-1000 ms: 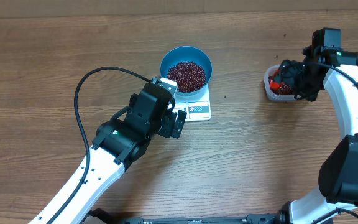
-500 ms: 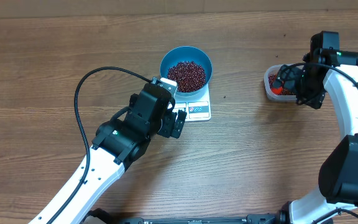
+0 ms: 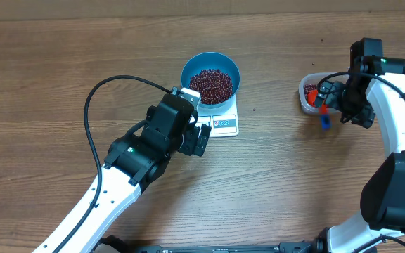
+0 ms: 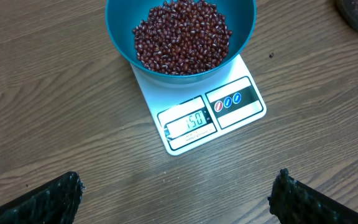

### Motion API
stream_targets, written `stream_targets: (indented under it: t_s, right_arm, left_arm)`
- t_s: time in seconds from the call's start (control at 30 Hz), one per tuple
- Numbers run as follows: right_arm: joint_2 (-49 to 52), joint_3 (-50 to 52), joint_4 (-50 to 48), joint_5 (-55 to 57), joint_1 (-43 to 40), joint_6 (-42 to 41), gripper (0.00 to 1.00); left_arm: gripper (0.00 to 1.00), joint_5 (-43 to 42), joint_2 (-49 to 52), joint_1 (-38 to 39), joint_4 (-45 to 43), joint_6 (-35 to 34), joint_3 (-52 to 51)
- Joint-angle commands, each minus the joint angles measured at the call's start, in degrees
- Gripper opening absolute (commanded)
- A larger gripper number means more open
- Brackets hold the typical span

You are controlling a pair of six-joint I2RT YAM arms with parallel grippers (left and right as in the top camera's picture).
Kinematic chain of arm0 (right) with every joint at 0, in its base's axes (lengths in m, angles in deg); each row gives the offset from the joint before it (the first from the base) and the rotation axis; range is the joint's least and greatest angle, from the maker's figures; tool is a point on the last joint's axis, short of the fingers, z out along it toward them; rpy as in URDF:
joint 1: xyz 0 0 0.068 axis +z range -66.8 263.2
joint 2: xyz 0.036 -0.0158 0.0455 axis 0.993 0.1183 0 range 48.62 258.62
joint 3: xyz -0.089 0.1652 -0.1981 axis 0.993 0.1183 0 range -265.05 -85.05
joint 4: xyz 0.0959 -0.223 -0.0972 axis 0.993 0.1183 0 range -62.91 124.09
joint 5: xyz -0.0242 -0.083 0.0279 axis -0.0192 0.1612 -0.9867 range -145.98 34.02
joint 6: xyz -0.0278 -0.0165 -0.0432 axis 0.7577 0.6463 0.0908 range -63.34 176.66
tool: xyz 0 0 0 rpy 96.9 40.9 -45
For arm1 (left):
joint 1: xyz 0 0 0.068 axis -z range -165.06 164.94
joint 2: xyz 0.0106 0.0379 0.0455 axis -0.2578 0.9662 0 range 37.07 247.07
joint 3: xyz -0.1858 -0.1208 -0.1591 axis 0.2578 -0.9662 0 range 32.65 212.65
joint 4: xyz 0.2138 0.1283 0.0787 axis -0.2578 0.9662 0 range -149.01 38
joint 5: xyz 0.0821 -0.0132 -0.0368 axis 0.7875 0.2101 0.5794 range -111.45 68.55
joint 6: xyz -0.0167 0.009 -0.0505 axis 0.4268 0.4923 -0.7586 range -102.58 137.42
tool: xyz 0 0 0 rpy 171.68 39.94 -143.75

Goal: Scoop item into bowl and weigh 150g on scale
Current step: 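Lower the red scoop into the bean tub and release it, right gripper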

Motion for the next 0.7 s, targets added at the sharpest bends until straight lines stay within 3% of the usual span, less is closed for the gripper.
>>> stream_targets:
  t_s: [0.0,0.2,0.4,0.67]
  right_arm:
    - [-0.02,0.2,-0.35,2.1,-0.48,0.15,1.0]
    - [-0.02,0.17,-1.68,1.88,-0.48,0.9,1.0]
    - [-0.07,-1.29,-1.62,-4.74,-0.48,15.85,1.0]
    - [-0.11,-6.82,1.4,-5.33,-0.48,22.67,1.0]
  left_arm:
    - [1.0,-0.57,0.0,-0.28,-0.04,0.9,-0.33]
    - [1.0,-0.57,0.0,-0.28,-0.02,0.87,-0.33]
    - [1.0,-0.57,0.0,-0.28,-0.02,0.9,-0.33]
    - [1.0,-0.57,0.0,-0.28,-0.02,0.87,-0.33]
